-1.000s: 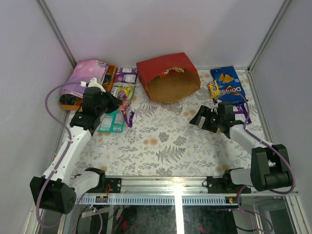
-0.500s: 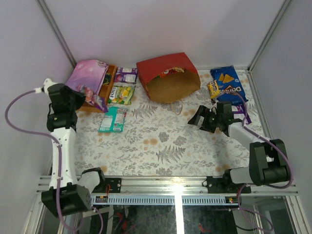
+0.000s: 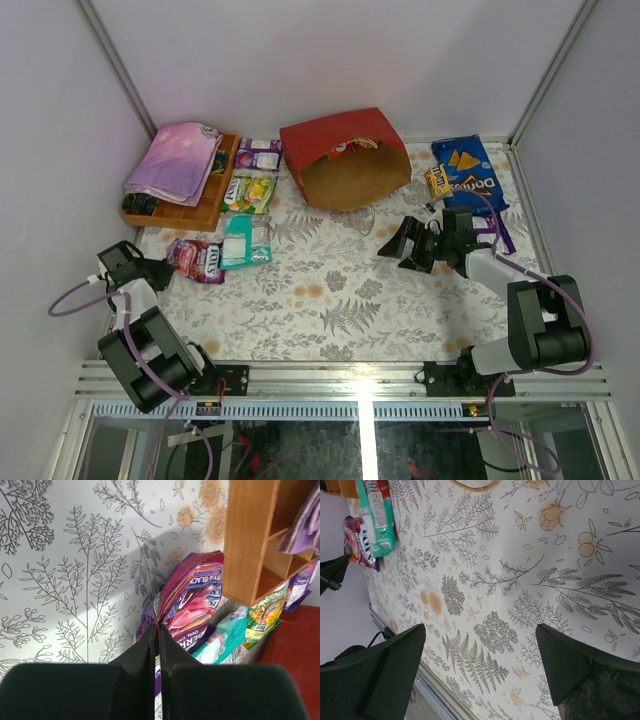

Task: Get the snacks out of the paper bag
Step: Place the snack at the center of the board, then move the snack to the center of the board.

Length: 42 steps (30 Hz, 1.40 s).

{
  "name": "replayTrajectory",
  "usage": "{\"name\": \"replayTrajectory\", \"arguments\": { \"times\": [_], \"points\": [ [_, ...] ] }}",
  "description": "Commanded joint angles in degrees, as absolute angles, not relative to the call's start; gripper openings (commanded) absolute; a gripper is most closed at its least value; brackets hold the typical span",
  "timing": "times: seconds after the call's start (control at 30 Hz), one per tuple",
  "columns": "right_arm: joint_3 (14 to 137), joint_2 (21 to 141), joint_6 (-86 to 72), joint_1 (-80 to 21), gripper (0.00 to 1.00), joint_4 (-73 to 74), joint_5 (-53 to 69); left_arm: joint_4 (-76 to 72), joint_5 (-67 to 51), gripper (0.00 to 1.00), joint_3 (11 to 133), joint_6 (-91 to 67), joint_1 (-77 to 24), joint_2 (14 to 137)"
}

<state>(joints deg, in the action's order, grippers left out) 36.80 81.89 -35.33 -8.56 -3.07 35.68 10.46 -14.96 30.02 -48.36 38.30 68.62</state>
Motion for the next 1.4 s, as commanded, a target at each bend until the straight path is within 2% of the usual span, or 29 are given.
{"name": "replayTrajectory", "arguments": {
  "times": [0.0,0.27,0.3,0.37,0.47,0.5,0.53,0.57,0.67,0.77,0.93,1.1,1.2,1.37],
  "points": [
    [37.6,81.1,-36.0,-8.5,1.0,-5.8,38.7,9.9,-10.1,0.0,34.4,-46.9,38.6,65.3],
    [36.6,80.6,-35.6,-8.5,1.0,-6.8,40.0,21.5,-4.3,0.0,44.7,-42.4,38.6,71.4],
    [36.5,80.5,-35.6,-8.5,0.99,-7.0,40.2,22.8,-4.5,0.03,46.1,-41.6,38.6,73.5],
    [36.3,80.6,-35.5,-8.5,0.99,-7.3,40.6,25.1,-6.6,0.22,49.4,-38.9,38.8,78.0],
    [36.1,80.5,-35.1,-8.5,0.99,-7.2,41.1,26.9,-8.5,0.74,53.0,-36.9,39.2,81.2],
    [36.1,80.5,-35.0,-8.5,1.0,-7.0,41.0,27.0,-7.8,0.88,53.8,-36.8,39.2,80.6],
    [36.3,80.4,-34.8,-8.6,0.99,-6.7,40.9,27.1,-6.9,0.98,54.4,-36.7,39.3,79.7],
    [36.7,80.3,-34.4,-8.8,0.99,-5.7,40.0,26.9,-6.4,1.0,55.1,-36.4,39.1,78.2],
    [39.7,80.5,-31.5,-11.2,0.99,-0.8,35.7,27.6,-2.1,1.0,57.3,-34.4,34.8,75.2],
    [41.9,81.8,-30.3,-14.5,0.99,0.4,33.3,30.4,6.3,0.99,57.3,-33.3,22.1,73.6],
    [43.4,83.8,-30.7,-16.3,0.97,-0.1,32.9,26.3,10.2,0.79,51.3,-39.4,-0.3,73.3],
    [43.9,84.5,-30.6,-16.8,0.96,0.1,32.9,30.3,26.8,0.76,60.8,-39.3,-21.0,85.1],
    [43.8,84.3,-30.5,-16.9,0.96,0.1,32.7,29.3,26.8,0.76,65.6,-39.1,-25.2,93.4],
    [43.0,82.4,-30.3,-17.0,0.96,1.0,31.2,24.4,23.4,0.76,68.3,-38.6,-25.8,100.7]
  ]
}}
